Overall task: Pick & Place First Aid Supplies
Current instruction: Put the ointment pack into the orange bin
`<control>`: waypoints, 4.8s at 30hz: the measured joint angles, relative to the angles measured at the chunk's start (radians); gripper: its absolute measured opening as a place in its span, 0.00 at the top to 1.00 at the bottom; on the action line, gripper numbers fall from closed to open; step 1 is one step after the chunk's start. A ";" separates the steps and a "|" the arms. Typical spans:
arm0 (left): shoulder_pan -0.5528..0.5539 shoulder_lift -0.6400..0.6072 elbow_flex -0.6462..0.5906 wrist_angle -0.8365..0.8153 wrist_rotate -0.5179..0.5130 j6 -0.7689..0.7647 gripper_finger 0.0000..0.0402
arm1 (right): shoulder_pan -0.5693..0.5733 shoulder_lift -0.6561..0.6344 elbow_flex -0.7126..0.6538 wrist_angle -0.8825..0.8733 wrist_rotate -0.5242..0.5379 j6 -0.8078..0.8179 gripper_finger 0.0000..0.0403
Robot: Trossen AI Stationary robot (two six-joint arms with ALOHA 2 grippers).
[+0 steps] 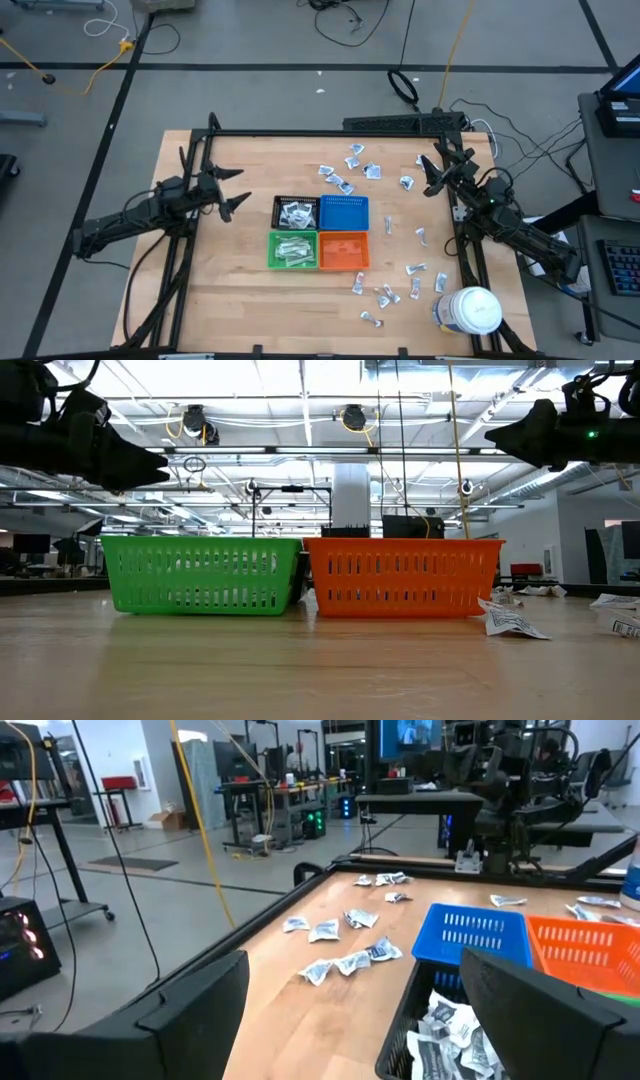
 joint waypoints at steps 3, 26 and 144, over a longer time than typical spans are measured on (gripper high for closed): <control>0.000 0.000 0.000 0.000 0.000 0.001 0.09 | 0.000 0.000 0.000 0.002 0.000 0.000 0.35; 0.000 0.003 0.000 0.008 0.001 0.002 0.09 | 0.000 0.000 0.000 0.002 0.000 0.002 0.35; 0.000 0.003 0.000 0.008 0.002 0.002 0.09 | 1.231 2.058 1.724 -1.492 -0.212 1.139 0.35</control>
